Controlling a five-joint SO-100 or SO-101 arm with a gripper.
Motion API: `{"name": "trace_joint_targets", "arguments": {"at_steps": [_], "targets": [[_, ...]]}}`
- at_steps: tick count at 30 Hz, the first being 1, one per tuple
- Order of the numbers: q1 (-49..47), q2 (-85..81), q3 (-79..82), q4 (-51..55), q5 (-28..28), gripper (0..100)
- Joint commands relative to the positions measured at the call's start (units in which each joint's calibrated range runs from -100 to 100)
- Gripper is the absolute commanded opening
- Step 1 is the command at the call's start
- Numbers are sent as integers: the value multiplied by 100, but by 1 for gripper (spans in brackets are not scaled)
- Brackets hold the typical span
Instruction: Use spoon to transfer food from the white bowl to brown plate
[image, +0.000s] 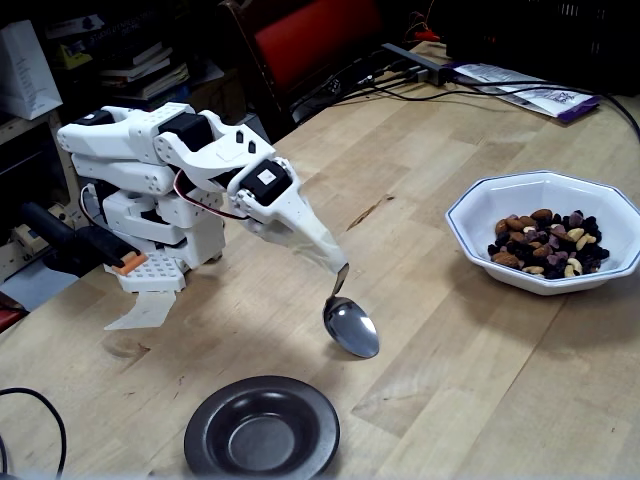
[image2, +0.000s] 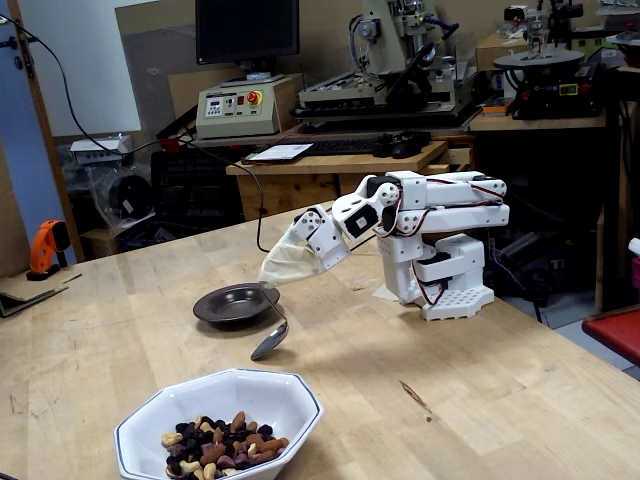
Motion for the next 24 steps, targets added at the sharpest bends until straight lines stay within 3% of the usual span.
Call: {"name": "trace_joint_targets", "arguments": {"at_steps": [1,24], "targets": [[-16,25,25,35,24,4],[6,8,25,-28,29,4]]}}
